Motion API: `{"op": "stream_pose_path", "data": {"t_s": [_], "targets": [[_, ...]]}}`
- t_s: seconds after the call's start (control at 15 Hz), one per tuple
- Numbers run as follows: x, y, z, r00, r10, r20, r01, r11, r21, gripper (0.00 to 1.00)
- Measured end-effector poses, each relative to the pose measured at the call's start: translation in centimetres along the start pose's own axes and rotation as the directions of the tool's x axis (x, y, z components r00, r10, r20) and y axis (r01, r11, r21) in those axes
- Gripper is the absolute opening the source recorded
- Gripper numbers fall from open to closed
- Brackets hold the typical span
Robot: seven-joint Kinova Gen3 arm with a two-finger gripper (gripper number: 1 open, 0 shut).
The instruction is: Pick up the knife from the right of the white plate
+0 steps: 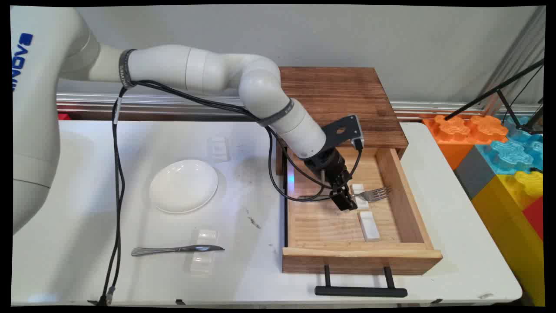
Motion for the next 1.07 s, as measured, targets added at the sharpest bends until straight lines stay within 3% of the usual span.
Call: {"op": "stream_pose_path", "data": {"t_s": [0.47, 1.07], "targets": [[1.4, 1.0, -4.8, 0.999, 0.003, -0.049, -0.004, 1.0, -0.021, 1.0], [2.2, 2.7, -13.2, 0.991, 0.0, -0.13, -0.005, 0.999, -0.036, 1.0]]}}
